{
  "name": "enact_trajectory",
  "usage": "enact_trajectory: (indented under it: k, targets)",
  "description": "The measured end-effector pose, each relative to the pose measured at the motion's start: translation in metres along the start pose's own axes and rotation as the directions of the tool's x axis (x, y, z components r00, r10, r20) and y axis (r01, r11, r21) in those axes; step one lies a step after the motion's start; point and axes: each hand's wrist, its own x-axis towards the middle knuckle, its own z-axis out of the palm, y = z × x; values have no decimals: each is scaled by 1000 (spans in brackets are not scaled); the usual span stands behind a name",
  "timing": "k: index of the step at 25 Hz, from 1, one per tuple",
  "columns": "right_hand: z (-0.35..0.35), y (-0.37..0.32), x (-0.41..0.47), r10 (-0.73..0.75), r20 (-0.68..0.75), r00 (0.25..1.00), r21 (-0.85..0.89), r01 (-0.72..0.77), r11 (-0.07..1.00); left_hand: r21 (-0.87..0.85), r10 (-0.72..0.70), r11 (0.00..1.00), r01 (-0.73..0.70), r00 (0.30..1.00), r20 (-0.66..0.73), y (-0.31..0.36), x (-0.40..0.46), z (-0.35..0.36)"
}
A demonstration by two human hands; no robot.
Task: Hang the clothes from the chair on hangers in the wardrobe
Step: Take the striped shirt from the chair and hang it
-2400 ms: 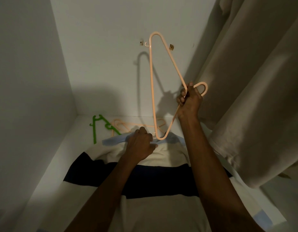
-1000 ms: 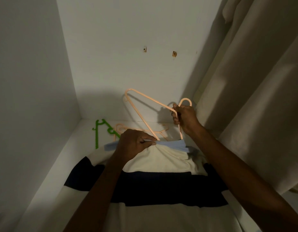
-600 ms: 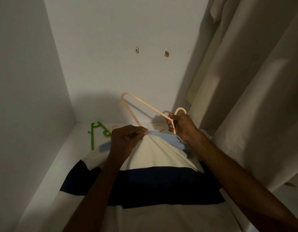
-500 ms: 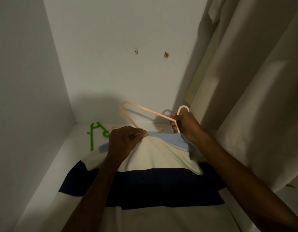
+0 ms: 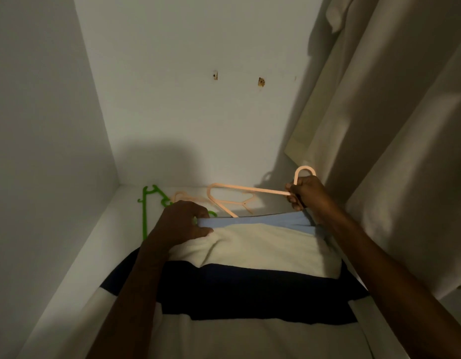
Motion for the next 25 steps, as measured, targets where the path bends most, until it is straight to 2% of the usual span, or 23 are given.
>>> enact_trajectory:
  k: [3,7,10,13,15,18,20,23,24,25]
  targets:
    - [1,11,-7,-35,45,998,-93,39,995,-19,-23,1000,21,991,-132,-7,-5,-5]
    - [-3,9,-13,-103,91,990,-248,123,961,-165,34,984,-60,987,-156,-5,-4,-7]
    - [-7,4,-20,-132,243,961,-347,213,913,-307,53,946,-108,982,-182,-5,0,-9]
    - [-2,8,-25,-151,351,924,-489,318,812,-366,83,918,-153,976,-200,6,2,-8]
    - [7,10,-25,-201,347,916,-464,354,812,-400,92,898,-181,968,-232,16,3,-7]
    - [25,2,-26,-262,365,893,-411,407,816,-483,35,860,-166,963,-269,23,5,-10]
    - [44,3,-25,-233,402,886,-456,414,788,-478,14,864,-157,958,-288,24,4,-12]
    - [66,12,-19,-200,361,911,-598,390,700,-465,4,875,-131,964,-265,19,2,-9]
    - [66,16,-17,-181,361,915,-575,371,729,-486,-3,866,-118,970,-242,17,1,-7]
    - [64,19,-15,-154,381,912,-482,338,808,-503,-4,858,-107,977,-215,14,1,-5]
